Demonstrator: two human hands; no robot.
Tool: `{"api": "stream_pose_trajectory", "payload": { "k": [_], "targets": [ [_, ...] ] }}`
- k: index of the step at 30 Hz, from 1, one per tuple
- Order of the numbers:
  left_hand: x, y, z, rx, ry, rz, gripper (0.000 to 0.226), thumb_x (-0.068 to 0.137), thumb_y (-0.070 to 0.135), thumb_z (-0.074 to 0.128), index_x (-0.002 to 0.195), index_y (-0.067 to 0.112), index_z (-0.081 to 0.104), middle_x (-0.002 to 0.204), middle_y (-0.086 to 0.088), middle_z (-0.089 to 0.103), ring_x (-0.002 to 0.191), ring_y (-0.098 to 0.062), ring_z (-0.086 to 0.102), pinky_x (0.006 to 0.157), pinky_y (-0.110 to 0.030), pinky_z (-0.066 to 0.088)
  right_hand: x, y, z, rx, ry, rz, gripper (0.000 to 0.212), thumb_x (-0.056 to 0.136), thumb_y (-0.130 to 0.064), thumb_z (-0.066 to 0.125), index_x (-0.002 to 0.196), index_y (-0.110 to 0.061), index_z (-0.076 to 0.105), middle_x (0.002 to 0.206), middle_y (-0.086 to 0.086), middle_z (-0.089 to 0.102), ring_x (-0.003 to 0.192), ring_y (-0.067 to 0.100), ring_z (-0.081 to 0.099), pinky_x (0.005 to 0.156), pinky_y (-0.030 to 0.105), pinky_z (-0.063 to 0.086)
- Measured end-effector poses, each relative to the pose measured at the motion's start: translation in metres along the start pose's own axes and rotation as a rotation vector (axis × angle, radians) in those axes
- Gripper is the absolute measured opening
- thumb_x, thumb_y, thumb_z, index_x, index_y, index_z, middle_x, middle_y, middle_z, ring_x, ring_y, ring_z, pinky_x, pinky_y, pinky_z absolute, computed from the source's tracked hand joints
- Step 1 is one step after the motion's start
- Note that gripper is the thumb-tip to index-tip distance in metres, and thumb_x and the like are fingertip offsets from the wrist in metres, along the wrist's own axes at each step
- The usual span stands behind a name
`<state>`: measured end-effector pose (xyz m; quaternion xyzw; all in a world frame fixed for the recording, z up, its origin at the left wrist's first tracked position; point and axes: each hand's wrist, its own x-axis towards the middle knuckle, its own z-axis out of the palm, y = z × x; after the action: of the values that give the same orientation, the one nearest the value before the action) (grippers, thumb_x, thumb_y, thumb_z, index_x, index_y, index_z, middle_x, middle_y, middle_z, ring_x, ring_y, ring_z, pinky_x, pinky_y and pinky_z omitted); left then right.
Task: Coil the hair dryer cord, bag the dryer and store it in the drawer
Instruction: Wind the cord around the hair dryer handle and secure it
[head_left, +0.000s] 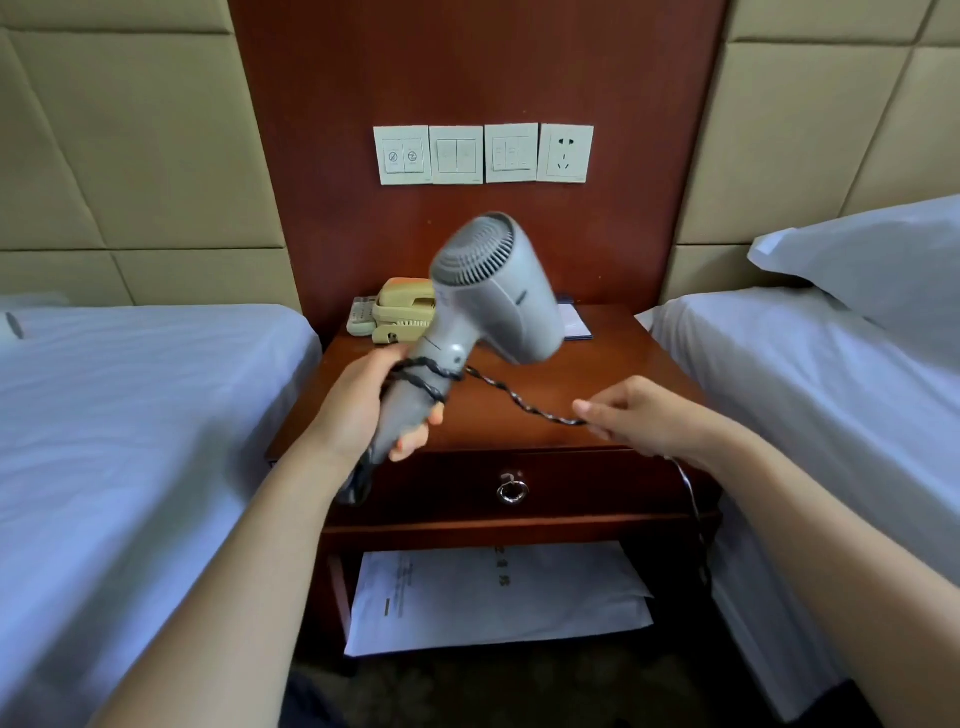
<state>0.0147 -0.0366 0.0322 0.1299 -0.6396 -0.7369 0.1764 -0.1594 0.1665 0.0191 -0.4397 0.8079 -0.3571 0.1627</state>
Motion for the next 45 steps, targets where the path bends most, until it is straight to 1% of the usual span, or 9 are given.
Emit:
{"api": "stream_pose_trajectory", "payload": {
  "k": [7, 13, 17, 22, 28, 32, 35, 42, 45],
  "targets": [
    [0.007, -0.005, -0.006, 0.041, 0.438, -0.03, 0.043, 0.098, 0.032, 0.034, 0.081, 0.0, 0.056, 0.059, -0.017, 0.056, 0.027, -0.017, 0.039, 0.034, -0.016, 0.028, -0.016, -0.049, 0.023, -0.239, -0.142, -0.271, 0.043, 0.094, -0.034, 0.051, 0.058, -0.01, 0.057, 0.052, -0.001, 0.049, 0.049, 0.013, 0.04, 0.054, 0.023, 0.035],
    [0.009, -0.012, 0.008, 0.317, 0.552, -0.026, 0.037, 0.094, 0.031, 0.035, 0.077, 0.008, 0.058, 0.056, -0.011, 0.06, 0.032, -0.019, 0.045, 0.036, -0.02, 0.033, -0.028, -0.095, 0.026, -0.282, -0.245, -0.409, 0.031, 0.092, -0.027, 0.054, 0.088, 0.0, 0.069, 0.083, 0.013, 0.07, 0.077, 0.023, 0.062, 0.07, 0.03, 0.048],
    [0.006, -0.017, 0.02, 0.573, 0.473, 0.075, 0.038, 0.096, 0.035, 0.034, 0.07, 0.013, 0.052, 0.057, -0.008, 0.06, 0.037, -0.019, 0.05, 0.033, -0.02, 0.033, -0.024, -0.108, 0.029, -0.298, -0.038, -0.564, 0.029, 0.092, -0.015, 0.053, 0.068, 0.0, 0.062, 0.054, 0.002, 0.049, 0.052, 0.012, 0.042, 0.052, 0.022, 0.031],
    [0.0, -0.013, 0.039, 0.688, 0.319, -0.016, 0.07, 0.097, 0.051, 0.013, 0.083, 0.004, 0.063, 0.063, -0.017, 0.067, 0.039, -0.019, 0.053, 0.036, -0.021, 0.036, -0.017, -0.107, 0.024, -0.305, 0.151, -0.569, 0.033, 0.095, -0.017, 0.048, 0.067, 0.0, 0.056, 0.052, -0.005, 0.041, 0.053, 0.012, 0.04, 0.051, 0.022, 0.029],
    [-0.017, -0.014, 0.05, 0.805, 0.048, 0.035, 0.115, 0.058, 0.085, -0.002, 0.11, 0.004, 0.062, 0.074, -0.024, 0.069, 0.043, -0.015, 0.057, 0.046, -0.026, 0.037, -0.008, -0.092, 0.02, -0.358, 0.271, -0.467, 0.036, 0.095, -0.024, 0.049, 0.067, -0.002, 0.056, 0.058, 0.004, 0.05, 0.058, 0.024, 0.044, 0.057, 0.034, 0.032],
    [-0.021, -0.014, 0.055, 0.947, -0.079, 0.128, 0.085, 0.074, 0.078, 0.028, 0.086, 0.0, 0.059, 0.052, -0.004, 0.053, 0.039, -0.018, 0.05, 0.05, -0.034, 0.042, -0.008, -0.089, 0.02, -0.397, 0.267, -0.405, 0.034, 0.093, -0.03, 0.053, 0.064, -0.013, 0.055, 0.052, -0.004, 0.043, 0.051, 0.015, 0.039, 0.049, 0.025, 0.027],
    [-0.021, -0.015, 0.056, 1.049, -0.054, 0.149, 0.047, 0.092, 0.049, 0.039, 0.07, 0.009, 0.05, 0.045, 0.005, 0.042, 0.042, -0.021, 0.045, 0.054, -0.041, 0.045, -0.01, -0.088, 0.015, -0.374, 0.236, -0.372, 0.037, 0.088, -0.035, 0.06, 0.064, -0.006, 0.06, 0.05, 0.0, 0.04, 0.048, 0.014, 0.032, 0.047, 0.023, 0.027],
    [-0.016, -0.011, 0.05, 1.047, 0.006, 0.138, 0.043, 0.097, 0.038, 0.034, 0.063, 0.014, 0.044, 0.044, 0.001, 0.044, 0.039, -0.022, 0.049, 0.054, -0.043, 0.05, -0.01, -0.065, -0.016, -0.149, 0.118, -0.211, 0.051, 0.084, -0.04, 0.063, 0.051, -0.007, 0.043, 0.048, -0.002, 0.026, 0.046, 0.011, 0.023, 0.043, 0.02, 0.02],
    [-0.012, -0.01, 0.038, 1.046, 0.033, 0.108, 0.044, 0.096, 0.035, 0.031, 0.089, 0.003, 0.061, 0.049, -0.008, 0.054, 0.035, -0.018, 0.051, 0.041, -0.029, 0.045, -0.007, -0.052, -0.027, -0.123, 0.147, -0.192, 0.05, 0.083, -0.038, 0.064, 0.051, -0.004, 0.045, 0.048, -0.002, 0.03, 0.047, 0.008, 0.025, 0.042, 0.017, 0.019]
  ]
}}
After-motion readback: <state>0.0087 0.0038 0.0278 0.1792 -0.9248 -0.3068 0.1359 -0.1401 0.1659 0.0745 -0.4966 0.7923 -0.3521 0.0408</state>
